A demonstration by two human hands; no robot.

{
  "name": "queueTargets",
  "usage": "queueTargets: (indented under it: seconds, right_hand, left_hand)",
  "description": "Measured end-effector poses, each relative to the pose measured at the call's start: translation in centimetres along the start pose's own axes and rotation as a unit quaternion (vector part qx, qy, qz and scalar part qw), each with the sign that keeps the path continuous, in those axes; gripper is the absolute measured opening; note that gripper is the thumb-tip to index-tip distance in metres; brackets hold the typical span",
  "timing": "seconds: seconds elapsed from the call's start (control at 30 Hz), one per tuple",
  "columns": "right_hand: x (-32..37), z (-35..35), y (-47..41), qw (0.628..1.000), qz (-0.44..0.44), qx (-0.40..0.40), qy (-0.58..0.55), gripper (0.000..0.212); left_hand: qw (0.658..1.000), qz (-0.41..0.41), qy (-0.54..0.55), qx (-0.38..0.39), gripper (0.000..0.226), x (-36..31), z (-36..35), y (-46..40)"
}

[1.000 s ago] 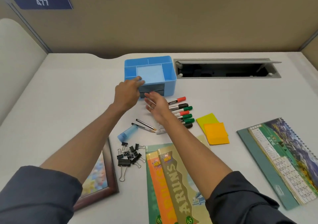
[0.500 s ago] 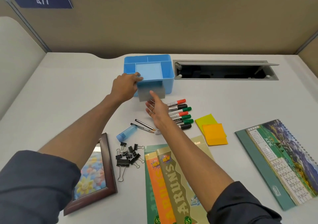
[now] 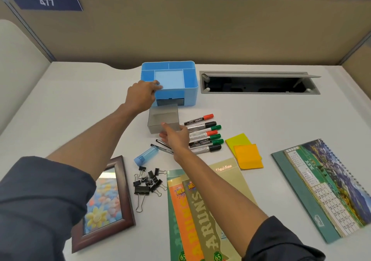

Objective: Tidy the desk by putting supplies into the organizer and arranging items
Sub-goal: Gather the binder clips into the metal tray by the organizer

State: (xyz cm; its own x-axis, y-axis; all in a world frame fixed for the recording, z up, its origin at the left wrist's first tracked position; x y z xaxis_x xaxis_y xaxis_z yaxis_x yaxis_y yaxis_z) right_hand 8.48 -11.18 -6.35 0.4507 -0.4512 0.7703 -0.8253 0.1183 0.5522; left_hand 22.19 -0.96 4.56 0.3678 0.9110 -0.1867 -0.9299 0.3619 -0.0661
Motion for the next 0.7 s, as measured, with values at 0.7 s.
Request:
queueTargets:
  seconds: [0.7]
  right_hand:
    - [2.5,1.5,5.4,0.86,0.192,-0.004,0.472,0.054]
  left_hand:
    - [0.984,0.053,0.097,-0.14,0.037,1.3,0.9,14.5]
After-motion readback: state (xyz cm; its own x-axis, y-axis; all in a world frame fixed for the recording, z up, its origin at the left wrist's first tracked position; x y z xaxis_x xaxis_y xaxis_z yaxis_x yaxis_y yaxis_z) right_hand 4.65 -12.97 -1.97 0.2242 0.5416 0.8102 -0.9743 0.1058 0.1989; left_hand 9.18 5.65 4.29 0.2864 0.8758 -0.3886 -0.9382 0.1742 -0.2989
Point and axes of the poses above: each hand's wrist, its own y-axis away from the middle knuckle, its own z-axis out of the back of the hand, x = y × z, the point moved 7 cm from there along -y, towards the middle knuckle, and after that the axes turned 6 degrees about x, right-handed, at the moved point
